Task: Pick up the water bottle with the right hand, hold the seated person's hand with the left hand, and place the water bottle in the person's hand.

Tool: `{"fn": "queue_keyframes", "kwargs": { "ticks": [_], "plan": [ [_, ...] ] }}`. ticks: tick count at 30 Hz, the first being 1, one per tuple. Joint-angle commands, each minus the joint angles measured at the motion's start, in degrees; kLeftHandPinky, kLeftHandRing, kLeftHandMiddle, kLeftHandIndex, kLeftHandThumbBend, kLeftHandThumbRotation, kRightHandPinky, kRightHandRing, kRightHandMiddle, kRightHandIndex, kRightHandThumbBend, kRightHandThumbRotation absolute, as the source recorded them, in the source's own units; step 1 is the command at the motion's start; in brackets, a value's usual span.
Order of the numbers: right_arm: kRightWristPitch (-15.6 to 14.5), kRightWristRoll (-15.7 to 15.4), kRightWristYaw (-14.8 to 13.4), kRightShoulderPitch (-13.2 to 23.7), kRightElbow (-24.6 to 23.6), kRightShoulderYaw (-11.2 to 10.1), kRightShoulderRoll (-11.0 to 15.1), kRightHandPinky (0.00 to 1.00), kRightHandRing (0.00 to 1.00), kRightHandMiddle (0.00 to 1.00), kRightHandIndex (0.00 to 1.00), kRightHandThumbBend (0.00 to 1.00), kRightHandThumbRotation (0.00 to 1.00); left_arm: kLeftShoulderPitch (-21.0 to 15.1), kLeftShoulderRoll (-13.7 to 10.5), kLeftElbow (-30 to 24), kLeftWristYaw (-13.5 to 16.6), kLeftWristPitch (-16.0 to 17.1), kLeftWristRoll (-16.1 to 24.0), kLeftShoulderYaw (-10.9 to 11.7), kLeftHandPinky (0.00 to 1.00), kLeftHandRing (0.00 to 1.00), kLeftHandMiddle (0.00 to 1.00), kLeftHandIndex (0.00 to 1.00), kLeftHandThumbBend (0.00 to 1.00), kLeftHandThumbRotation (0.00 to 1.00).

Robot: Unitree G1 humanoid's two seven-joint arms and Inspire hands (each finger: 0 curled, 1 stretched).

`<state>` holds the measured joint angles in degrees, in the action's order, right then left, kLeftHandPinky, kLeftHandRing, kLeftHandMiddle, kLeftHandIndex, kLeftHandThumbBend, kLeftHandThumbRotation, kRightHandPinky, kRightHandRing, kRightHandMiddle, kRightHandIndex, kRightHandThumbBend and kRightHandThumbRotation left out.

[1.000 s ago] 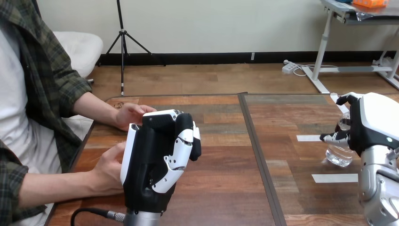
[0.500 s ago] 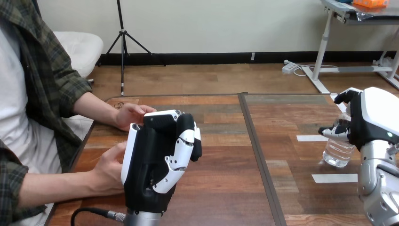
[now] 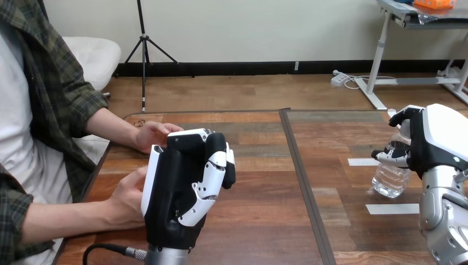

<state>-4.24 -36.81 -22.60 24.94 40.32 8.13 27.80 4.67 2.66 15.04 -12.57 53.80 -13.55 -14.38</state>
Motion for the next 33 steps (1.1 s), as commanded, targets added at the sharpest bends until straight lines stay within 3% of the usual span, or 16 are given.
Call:
{"fn": "queue_keyframes", "kwargs": {
  "ticks": [1, 20, 33],
  "plan": [
    [0.59, 0.42, -0.69, 3.99, 0.52, 0.11, 0.82, 0.40, 0.55, 0.61, 0.55, 0.70, 0.00, -2.07, 2.59, -0.84, 0.27, 0.40, 0.99, 0.95, 0.07, 0.10, 0.19, 0.25, 0.00, 0.00],
    [0.63, 0.86, 0.83, 3.62, -0.57, 0.37, 0.75, 0.37, 0.51, 0.56, 0.51, 0.70, 0.00, -2.17, 2.67, -0.64, -0.78, 0.06, -0.59, 0.51, 0.07, 0.10, 0.20, 0.26, 0.00, 0.00],
    [1.71, 0.89, 1.55, 3.01, -1.74, 1.13, 0.77, 0.35, 0.48, 0.54, 0.49, 0.70, 0.00, -2.44, 2.98, -0.06, 0.15, 0.57, 1.20, 1.15, 0.07, 0.10, 0.20, 0.26, 0.00, 0.00]
  ]
}}
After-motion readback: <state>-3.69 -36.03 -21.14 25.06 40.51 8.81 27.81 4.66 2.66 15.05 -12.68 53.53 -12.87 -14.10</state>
